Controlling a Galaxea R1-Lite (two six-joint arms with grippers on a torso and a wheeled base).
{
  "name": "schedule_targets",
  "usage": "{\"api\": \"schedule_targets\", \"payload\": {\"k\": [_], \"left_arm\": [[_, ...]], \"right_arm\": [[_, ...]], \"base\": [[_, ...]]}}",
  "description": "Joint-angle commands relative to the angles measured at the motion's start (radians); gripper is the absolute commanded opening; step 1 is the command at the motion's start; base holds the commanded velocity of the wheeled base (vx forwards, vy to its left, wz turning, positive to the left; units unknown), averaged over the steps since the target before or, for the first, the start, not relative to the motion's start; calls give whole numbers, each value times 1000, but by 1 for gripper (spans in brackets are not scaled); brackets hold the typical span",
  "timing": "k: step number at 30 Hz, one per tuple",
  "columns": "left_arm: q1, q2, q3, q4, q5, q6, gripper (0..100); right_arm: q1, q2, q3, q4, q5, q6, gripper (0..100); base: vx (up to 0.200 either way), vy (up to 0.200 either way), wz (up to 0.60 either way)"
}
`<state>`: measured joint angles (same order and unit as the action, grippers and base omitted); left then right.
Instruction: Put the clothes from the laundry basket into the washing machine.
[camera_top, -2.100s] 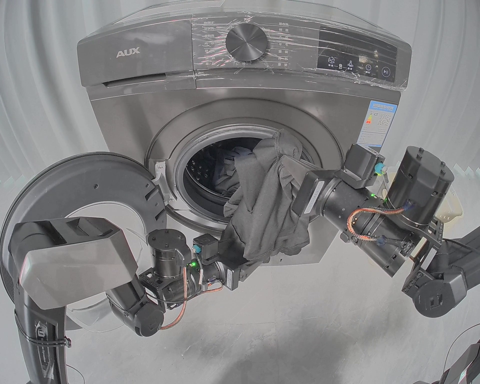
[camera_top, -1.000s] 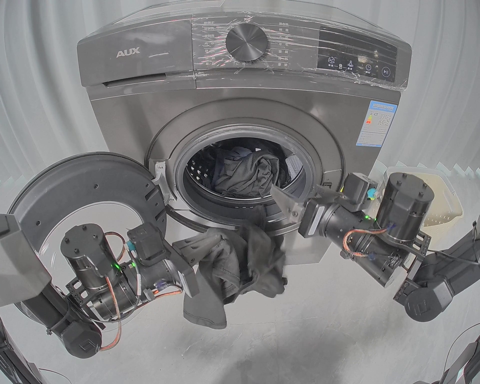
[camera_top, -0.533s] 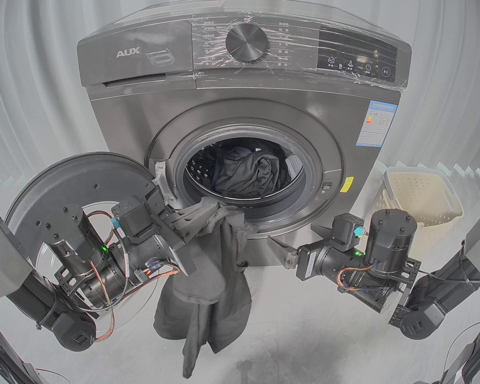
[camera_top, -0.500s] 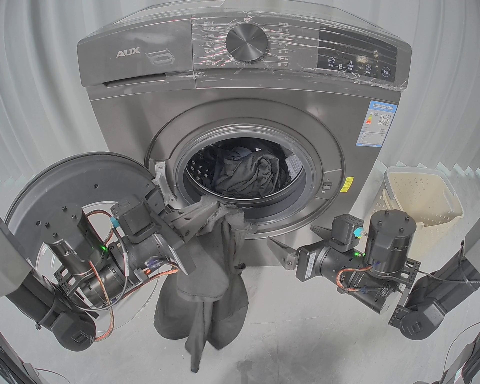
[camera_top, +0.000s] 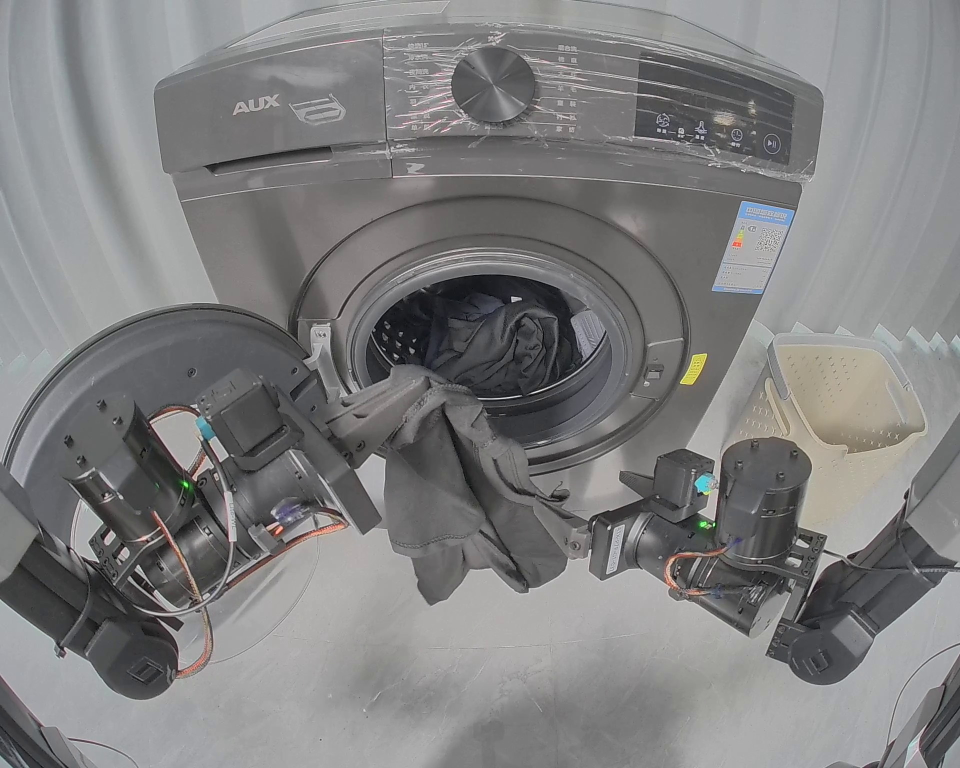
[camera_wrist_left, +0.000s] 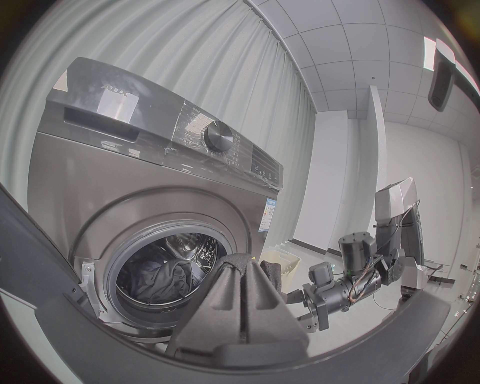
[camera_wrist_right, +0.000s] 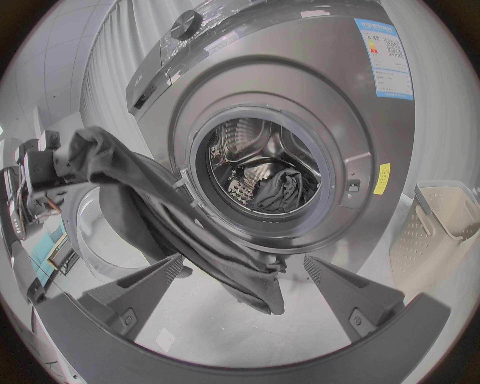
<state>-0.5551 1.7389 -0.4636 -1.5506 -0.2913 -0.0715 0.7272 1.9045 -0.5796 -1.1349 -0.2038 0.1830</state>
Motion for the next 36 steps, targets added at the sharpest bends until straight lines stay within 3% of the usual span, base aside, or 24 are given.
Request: {"api": "schedule_targets", "payload": {"k": [1, 6, 21, 36], "left_arm": [[0, -10, -13, 0, 1, -8, 0], [-2, -6, -27, 0, 1, -11, 0], [-2, -9, -40, 0, 3, -13, 0], [-2, -12, -40, 0, 3, -22, 0]], "right_arm": [[-11, 28, 4, 0, 0, -2, 100], [-11, 59, 37, -3, 7, -4, 100], [3, 156, 67, -20, 103, -40, 100], [-9, 225, 60, -25, 109, -40, 100]], "base": [[0, 0, 0], [0, 0, 0], [0, 0, 0], [0, 0, 0]]}}
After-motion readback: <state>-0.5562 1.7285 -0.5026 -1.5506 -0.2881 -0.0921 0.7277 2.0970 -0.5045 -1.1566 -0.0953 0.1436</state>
